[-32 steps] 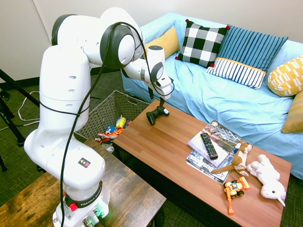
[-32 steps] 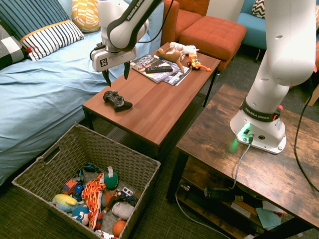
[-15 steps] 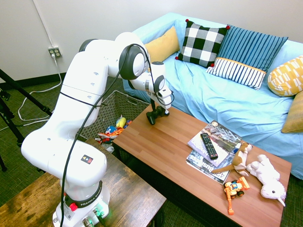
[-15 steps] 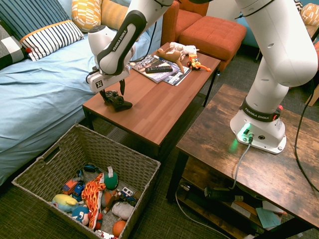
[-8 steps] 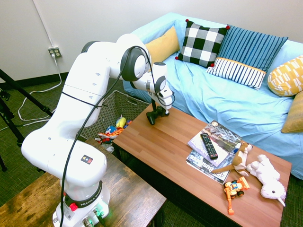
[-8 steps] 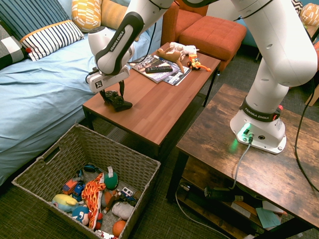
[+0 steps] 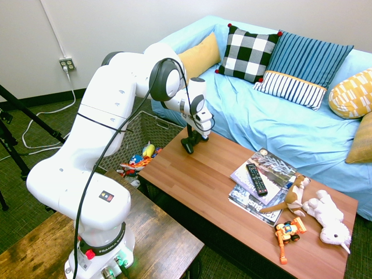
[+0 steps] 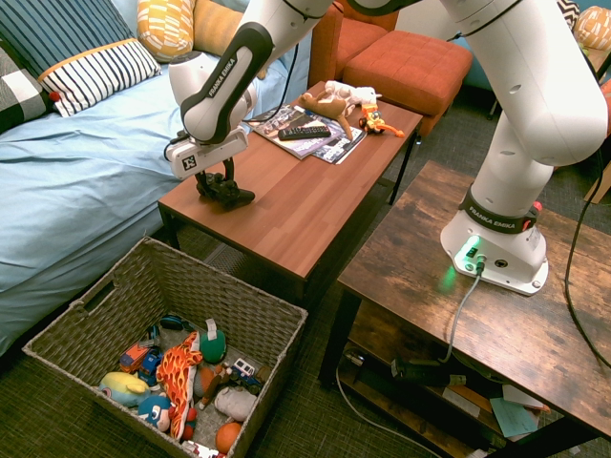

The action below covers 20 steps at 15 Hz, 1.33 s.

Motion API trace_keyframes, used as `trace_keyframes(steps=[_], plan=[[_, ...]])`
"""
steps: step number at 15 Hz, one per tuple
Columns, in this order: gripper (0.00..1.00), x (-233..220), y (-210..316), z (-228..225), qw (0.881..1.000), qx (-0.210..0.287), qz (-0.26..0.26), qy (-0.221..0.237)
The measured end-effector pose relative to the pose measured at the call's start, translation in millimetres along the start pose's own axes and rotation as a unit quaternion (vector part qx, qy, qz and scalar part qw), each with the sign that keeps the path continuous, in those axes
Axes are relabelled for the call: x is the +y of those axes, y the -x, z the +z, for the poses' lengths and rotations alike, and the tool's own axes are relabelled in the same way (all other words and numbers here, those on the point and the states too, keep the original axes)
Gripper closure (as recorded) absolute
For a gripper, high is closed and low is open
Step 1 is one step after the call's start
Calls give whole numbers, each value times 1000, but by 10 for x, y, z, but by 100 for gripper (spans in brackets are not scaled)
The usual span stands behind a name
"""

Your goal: Put the gamepad in the basket

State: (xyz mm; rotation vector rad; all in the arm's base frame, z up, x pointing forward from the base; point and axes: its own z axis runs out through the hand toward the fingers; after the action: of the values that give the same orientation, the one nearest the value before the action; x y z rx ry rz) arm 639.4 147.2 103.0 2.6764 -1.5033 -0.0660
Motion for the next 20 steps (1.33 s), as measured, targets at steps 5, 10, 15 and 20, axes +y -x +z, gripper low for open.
trace_keyframes(steps=[5, 10, 15, 20], plan=[[100, -51, 126, -535, 998, 2, -62, -32], [100, -197, 1363, -927, 988, 14, -149, -36], [100, -318, 2623, -388, 978, 21, -210, -7], [100, -444, 3233, 549, 969, 19, -241, 46]])
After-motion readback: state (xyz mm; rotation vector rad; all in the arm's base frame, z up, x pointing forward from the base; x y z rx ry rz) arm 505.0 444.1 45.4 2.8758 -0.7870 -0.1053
